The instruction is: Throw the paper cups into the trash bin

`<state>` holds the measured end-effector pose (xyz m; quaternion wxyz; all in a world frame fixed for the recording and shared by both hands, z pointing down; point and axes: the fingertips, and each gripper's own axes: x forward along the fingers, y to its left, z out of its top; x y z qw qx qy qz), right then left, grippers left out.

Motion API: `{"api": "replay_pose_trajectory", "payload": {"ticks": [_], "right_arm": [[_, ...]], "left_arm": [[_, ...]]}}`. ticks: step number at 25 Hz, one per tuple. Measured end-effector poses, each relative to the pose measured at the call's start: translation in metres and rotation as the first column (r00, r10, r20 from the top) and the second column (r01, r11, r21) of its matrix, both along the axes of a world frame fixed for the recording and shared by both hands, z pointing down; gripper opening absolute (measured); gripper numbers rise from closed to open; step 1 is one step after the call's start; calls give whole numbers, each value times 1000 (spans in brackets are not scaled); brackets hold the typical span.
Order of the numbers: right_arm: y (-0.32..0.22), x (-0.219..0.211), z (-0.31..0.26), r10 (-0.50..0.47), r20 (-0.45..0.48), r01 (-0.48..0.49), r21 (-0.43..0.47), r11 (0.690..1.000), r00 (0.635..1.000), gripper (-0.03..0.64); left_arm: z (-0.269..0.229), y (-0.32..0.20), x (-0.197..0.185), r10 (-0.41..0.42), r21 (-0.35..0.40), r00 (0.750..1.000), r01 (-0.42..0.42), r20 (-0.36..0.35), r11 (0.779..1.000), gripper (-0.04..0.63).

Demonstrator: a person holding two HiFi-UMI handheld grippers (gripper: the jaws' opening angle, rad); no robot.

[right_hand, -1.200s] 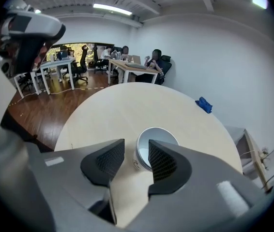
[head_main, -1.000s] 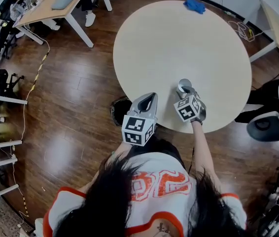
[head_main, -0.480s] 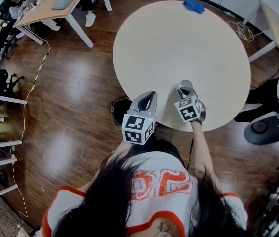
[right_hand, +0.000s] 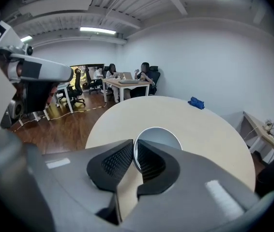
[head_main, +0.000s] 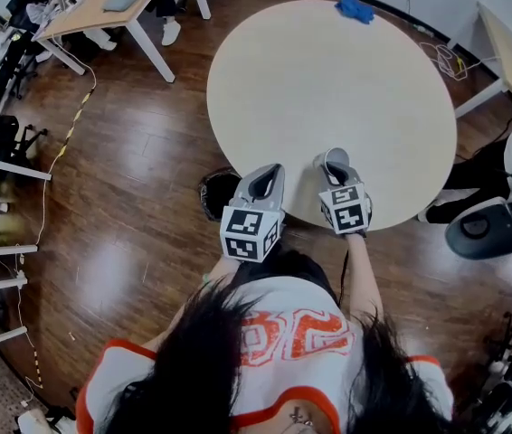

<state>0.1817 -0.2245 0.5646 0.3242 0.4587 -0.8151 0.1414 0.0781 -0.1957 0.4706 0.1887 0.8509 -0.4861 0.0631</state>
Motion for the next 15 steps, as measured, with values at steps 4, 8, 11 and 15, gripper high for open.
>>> {"api": "replay_pose_trajectory", "payload": {"ticks": [4,8,11,15], "right_arm": [[19,0,-5,-23,25,23,16,1000,999,31],[40,0,-6,-60,52,60,5,998,997,31],[54,2,-6,-81,65,81,1,997,995,31],[69,0,-10,-101,86,100,6,995,991,31]], "left_arm": [[0,15,2,-38,1,999,38,6,999,0],[-3,34,6,-79,9,997,79,7,997,0],[-6,50,11,-99,14,995,99,2,995,0],[-4,68,11,-124,4,992,124,14,992,0]]}}
